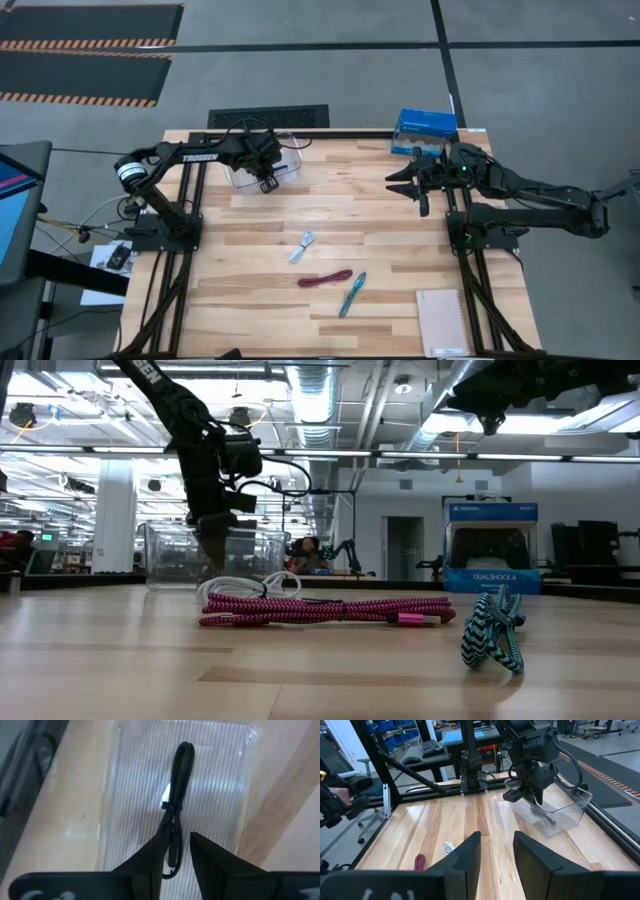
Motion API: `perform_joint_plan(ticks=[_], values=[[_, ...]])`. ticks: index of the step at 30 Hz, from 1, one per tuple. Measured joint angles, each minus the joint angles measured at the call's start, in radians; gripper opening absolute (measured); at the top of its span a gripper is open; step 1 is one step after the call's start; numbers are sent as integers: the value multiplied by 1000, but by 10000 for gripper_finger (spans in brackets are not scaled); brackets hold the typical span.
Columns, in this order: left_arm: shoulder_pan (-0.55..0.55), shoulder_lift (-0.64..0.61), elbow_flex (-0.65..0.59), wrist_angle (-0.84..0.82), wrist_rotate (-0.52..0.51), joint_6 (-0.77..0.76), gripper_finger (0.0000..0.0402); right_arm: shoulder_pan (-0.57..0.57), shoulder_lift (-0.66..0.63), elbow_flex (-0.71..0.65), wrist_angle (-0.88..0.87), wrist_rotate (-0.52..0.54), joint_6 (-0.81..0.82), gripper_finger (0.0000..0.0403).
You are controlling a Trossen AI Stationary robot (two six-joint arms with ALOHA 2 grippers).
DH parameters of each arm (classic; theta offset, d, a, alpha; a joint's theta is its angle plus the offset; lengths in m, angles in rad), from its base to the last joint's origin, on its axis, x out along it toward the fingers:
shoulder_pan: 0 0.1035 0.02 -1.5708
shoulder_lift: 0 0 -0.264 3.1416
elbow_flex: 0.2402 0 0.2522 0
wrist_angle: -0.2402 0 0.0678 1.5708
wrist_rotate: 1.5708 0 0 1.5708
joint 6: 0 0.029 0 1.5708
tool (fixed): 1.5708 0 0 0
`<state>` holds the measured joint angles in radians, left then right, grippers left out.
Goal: Pick and place USB-C Cables
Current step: Put the blue charger cable into the transparent bin
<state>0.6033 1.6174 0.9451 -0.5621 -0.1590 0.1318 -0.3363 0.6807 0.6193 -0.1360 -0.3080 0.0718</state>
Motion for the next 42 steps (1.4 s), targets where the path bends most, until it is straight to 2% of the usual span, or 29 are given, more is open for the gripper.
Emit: perform_joint_plan(ticks=[6, 15, 20, 23, 27, 33, 38, 42], values=[[0, -28, 21, -41, -21, 6, 133, 0, 0, 0, 0, 0, 7, 140], [-2, -186, 126, -134, -50, -49, 191, 0, 0, 0, 0, -1, 55, 148], [-40, -334, 171, -141, 50, -151, 193, 19, 12, 0, -29, -1, 106, 148], [-96, -436, 172, -98, 146, -221, 189, 55, 44, 0, -57, -2, 131, 149], [-218, -552, 172, -34, 177, -285, 187, 132, 114, 0, -63, -1, 165, 150], [-421, -639, 172, 57, 170, -334, 187, 306, 264, 0, 2, -3, 174, 148], [-562, -642, 172, 92, 91, -336, 187, 454, 377, 0, 72, 4, 188, 146], [-627, -617, 172, 101, 30, -334, 187, 552, 463, 0, 66, 91, 190, 148]])
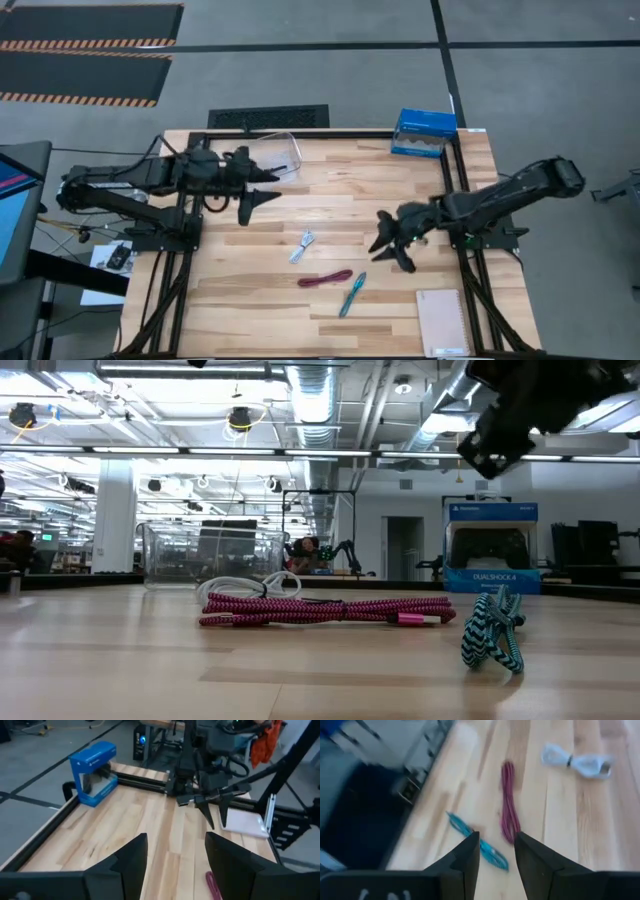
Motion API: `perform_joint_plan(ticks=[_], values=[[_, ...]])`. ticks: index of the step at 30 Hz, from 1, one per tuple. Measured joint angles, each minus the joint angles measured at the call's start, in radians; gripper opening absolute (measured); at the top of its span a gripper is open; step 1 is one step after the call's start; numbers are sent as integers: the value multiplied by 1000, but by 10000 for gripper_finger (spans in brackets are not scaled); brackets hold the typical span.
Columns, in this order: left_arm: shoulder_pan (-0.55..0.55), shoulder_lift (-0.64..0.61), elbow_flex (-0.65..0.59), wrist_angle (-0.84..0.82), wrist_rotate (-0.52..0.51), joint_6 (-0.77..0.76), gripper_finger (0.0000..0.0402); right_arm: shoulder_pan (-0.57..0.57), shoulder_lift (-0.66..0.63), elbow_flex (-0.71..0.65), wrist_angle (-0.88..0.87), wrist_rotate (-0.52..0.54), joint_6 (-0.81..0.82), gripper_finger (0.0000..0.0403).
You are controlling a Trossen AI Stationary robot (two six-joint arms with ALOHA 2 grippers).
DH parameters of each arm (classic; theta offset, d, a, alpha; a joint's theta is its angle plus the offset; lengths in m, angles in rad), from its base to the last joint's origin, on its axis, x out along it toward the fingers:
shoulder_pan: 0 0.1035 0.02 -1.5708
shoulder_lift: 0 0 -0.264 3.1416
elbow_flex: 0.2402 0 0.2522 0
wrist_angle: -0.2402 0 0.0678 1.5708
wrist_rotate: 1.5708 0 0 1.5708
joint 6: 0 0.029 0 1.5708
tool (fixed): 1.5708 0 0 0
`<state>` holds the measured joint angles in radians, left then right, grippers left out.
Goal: Pick and place USB-C Cables
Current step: Put the blue charger cable into the transparent bin
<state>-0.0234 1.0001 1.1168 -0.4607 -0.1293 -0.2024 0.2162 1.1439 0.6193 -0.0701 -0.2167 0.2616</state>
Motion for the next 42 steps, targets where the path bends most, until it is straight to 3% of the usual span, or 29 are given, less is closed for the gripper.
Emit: perform_joint_plan(ticks=[9, 17, 27, 42], values=[[-42, 76, 0, 4, -16, 24, 187, 160, 203, 20, 61, 171, -119, 198], [-45, 108, 0, 10, -16, 26, 187, 216, 370, 149, 24, 198, -302, 254], [-45, 113, 0, 6, -16, 16, 187, 220, 577, 261, -42, 192, -392, 255], [-45, 113, 0, 8, -17, 15, 187, 193, 656, 266, -118, 188, -370, 232]])
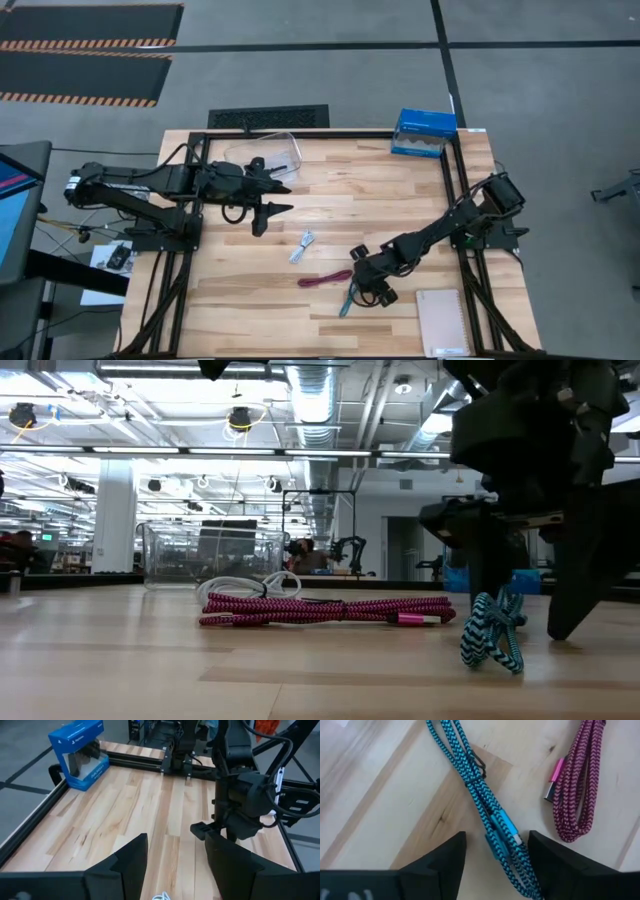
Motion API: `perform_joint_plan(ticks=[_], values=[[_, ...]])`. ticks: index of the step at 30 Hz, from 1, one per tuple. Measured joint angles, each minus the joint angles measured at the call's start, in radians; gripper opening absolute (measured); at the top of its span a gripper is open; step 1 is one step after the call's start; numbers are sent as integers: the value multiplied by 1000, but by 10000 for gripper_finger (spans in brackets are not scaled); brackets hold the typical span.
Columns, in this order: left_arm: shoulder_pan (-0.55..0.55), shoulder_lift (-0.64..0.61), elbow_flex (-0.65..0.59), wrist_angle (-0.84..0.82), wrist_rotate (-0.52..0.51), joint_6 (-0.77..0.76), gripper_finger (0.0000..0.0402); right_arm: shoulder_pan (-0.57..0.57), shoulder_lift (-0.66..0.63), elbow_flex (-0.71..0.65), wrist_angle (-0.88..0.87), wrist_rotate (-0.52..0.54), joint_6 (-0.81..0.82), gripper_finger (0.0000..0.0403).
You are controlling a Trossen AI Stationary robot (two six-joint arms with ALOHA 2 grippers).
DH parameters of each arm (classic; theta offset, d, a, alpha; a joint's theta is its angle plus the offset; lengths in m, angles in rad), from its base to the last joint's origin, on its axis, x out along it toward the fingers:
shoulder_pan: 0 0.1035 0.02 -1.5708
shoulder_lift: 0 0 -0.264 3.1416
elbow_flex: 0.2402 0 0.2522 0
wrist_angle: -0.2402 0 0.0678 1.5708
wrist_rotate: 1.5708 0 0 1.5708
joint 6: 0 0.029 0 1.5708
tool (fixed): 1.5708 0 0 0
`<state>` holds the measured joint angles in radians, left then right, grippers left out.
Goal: Pick and place USB-C Cables
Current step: Put the blue charger cable into the transparent bin
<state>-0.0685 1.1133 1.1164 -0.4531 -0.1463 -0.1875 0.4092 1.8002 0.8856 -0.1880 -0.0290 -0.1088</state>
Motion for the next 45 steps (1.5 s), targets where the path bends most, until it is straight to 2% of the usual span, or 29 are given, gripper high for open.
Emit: perform_joint_plan(ticks=[5, 18, 20, 26, 32, 39, 45], values=[[0, 0, 0, 0, 0, 0, 187, -2, 10, -1, -5, 2, 36, 190], [0, 0, 0, 0, 0, -8, 187, -1, 2, -3, -7, 0, 56, 28], [0, 0, 0, 0, 0, -8, 187, -2, -14, -5, -7, -6, 56, 13], [0, 0, 0, -1, 0, -8, 187, -28, -106, -13, -49, -15, 67, 17], [0, -1, 0, -4, 0, -10, 187, -59, -251, -10, -72, -4, 65, 13], [0, -1, 0, 1, 0, -4, 187, -85, -467, -11, -56, 187, -27, 14], [0, -1, 0, 4, -1, 20, 187, -193, -695, -73, 32, 214, -57, 20]])
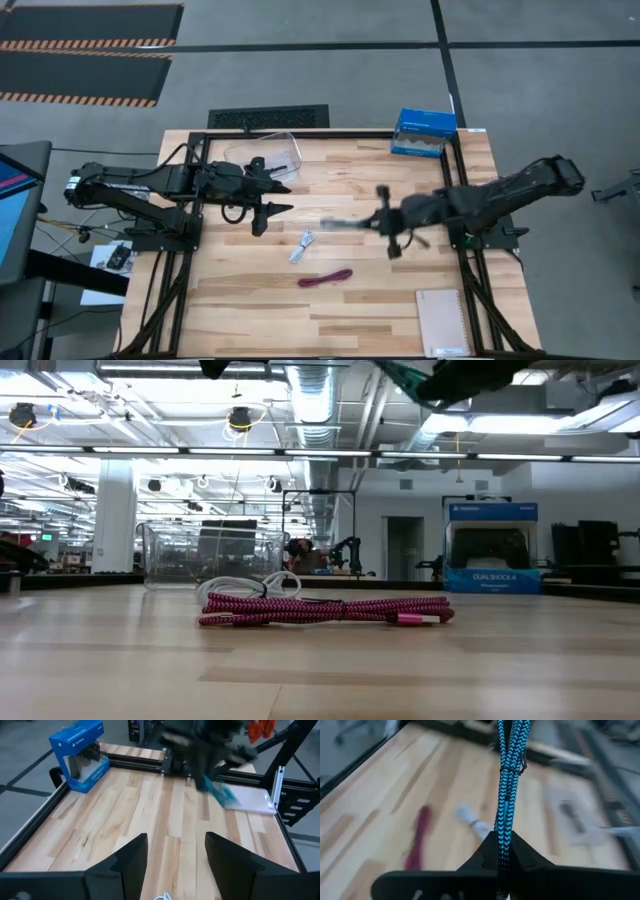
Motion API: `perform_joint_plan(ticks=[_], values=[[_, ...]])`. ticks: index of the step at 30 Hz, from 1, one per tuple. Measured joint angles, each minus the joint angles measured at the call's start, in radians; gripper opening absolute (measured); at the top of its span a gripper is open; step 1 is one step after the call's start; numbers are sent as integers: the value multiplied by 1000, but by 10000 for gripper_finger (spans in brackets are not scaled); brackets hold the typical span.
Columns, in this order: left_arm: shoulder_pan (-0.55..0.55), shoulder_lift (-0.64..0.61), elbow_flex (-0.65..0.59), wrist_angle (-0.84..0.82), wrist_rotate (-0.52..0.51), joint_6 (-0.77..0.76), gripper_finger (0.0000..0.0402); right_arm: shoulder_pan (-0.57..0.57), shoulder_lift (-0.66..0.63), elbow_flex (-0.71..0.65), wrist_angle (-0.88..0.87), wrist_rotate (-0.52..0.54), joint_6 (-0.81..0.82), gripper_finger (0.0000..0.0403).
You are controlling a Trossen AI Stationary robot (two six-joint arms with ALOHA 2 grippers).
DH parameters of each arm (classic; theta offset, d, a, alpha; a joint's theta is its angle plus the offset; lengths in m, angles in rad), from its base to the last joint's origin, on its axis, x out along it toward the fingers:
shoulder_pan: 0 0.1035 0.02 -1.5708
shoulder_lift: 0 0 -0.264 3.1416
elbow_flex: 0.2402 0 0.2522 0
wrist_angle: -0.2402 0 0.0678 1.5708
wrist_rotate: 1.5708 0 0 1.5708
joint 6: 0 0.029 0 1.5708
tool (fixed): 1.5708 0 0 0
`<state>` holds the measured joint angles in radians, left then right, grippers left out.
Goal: Pick and place USB-C Cables
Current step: Put the blue charger cable into the transparent bin
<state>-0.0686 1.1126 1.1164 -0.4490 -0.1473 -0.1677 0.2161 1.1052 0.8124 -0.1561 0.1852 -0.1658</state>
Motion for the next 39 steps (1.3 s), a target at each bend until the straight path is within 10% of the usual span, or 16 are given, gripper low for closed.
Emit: perform_joint_plan(ticks=[8, 16, 23, 39], values=[[-1, 0, -37, 146, -66, 103, 187, -126, -281, -230, 338, 0, 7, 18], [0, 0, -240, 673, -14, 243, 187, -162, -349, -482, 887, -4, 8, 31], [50, 23, -459, 1221, 140, 271, 187, -182, -256, -514, 1086, -8, 27, 19], [149, 295, -468, 1438, 315, 129, 187, -186, 180, -493, 1508, -60, 92, 22]])
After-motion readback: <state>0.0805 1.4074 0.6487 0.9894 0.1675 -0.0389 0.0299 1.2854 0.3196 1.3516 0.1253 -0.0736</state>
